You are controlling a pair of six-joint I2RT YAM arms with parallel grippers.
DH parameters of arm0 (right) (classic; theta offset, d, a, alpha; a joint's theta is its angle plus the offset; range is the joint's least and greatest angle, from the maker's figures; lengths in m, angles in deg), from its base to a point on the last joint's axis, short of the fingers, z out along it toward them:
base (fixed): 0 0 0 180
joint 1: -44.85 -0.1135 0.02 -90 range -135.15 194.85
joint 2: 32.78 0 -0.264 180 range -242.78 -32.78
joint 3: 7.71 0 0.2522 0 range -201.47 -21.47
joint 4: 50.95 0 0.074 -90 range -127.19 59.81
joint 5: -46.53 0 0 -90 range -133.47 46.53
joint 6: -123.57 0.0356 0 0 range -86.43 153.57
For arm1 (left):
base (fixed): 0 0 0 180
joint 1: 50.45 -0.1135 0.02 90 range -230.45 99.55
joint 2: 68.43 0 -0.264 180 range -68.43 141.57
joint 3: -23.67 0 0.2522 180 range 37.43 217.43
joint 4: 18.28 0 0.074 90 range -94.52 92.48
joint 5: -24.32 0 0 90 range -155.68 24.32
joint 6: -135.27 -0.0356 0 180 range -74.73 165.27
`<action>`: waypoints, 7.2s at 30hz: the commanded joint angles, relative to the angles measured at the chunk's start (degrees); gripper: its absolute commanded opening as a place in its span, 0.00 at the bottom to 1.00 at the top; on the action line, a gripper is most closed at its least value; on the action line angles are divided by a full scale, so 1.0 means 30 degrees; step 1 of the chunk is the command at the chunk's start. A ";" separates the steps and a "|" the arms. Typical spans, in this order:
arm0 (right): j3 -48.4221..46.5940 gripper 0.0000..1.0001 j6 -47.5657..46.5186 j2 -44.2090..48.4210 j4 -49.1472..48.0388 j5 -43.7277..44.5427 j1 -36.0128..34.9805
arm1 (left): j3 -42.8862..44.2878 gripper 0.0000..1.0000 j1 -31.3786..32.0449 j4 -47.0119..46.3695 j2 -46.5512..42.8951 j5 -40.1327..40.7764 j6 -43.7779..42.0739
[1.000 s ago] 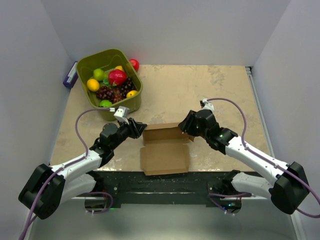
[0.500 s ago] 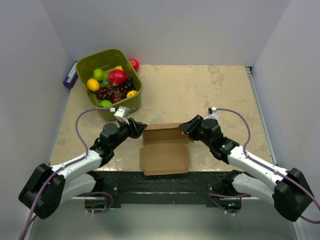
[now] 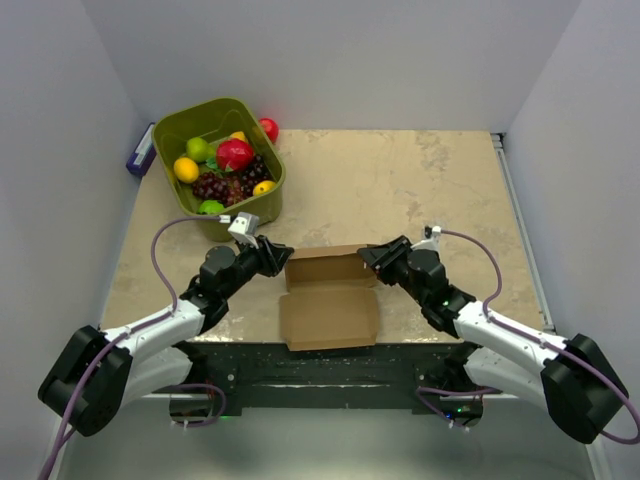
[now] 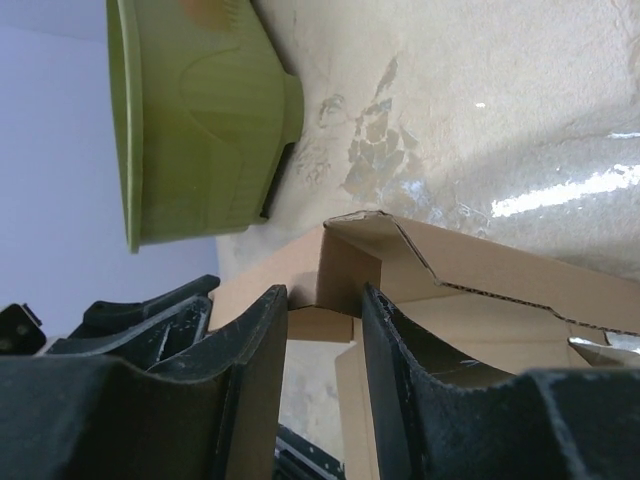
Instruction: Fold the paper box
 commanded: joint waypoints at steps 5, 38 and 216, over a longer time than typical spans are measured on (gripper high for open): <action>0.0393 0.28 0.1171 -0.0002 -0.2496 0.0569 0.0003 | -0.0510 0.36 -0.0095 0.0726 0.0368 -0.0366 -0.0494; -0.1365 0.55 -0.6648 0.4625 0.5001 0.2796 -0.0085 | -0.0422 0.35 0.0051 0.0462 0.0895 -0.0395 -0.0582; -0.4441 0.90 -1.3711 0.7089 1.4496 0.3853 -0.0232 | 1.4255 0.80 0.6614 1.7133 0.6900 -0.1974 -1.1041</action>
